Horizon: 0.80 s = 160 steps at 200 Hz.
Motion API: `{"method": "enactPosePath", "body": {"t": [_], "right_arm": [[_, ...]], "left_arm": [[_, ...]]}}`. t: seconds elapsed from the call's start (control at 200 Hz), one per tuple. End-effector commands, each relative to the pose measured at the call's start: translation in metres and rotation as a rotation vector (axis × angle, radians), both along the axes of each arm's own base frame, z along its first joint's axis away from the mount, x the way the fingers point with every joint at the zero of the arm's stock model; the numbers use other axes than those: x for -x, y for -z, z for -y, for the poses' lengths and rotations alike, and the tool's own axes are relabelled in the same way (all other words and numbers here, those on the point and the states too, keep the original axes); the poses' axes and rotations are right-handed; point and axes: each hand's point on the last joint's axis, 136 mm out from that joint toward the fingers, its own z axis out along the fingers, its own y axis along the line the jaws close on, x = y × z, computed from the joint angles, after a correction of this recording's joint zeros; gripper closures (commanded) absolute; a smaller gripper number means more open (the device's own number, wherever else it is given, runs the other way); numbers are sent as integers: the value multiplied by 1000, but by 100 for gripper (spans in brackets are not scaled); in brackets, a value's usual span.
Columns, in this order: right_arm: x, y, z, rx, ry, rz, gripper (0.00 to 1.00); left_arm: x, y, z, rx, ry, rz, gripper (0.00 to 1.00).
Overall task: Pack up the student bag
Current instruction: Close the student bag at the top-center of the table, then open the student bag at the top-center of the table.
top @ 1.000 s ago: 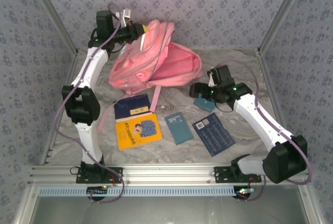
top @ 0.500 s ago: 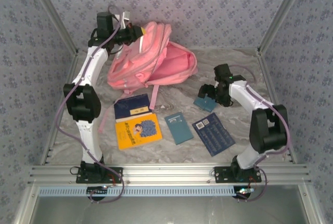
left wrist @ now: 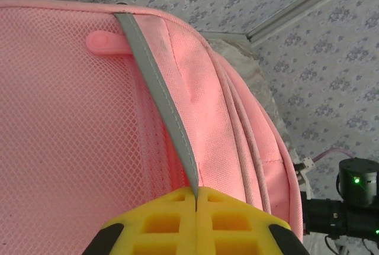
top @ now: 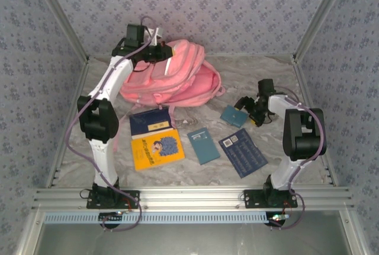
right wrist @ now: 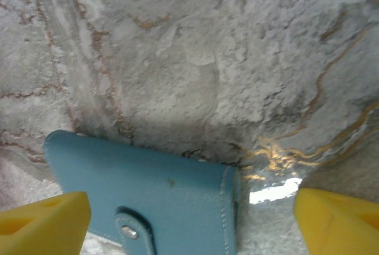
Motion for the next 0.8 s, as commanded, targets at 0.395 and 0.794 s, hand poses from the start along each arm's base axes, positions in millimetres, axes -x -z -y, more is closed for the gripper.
{"method": "enactPosePath", "body": {"t": [0.395, 0.794], "right_arm": [[-3, 11, -23, -136, -57, 62, 34], [4, 4, -23, -138, -67, 119, 37]], "left_arm": [[30, 49, 23, -108, 51, -48, 100], [60, 49, 46, -245, 93, -25, 76]]}}
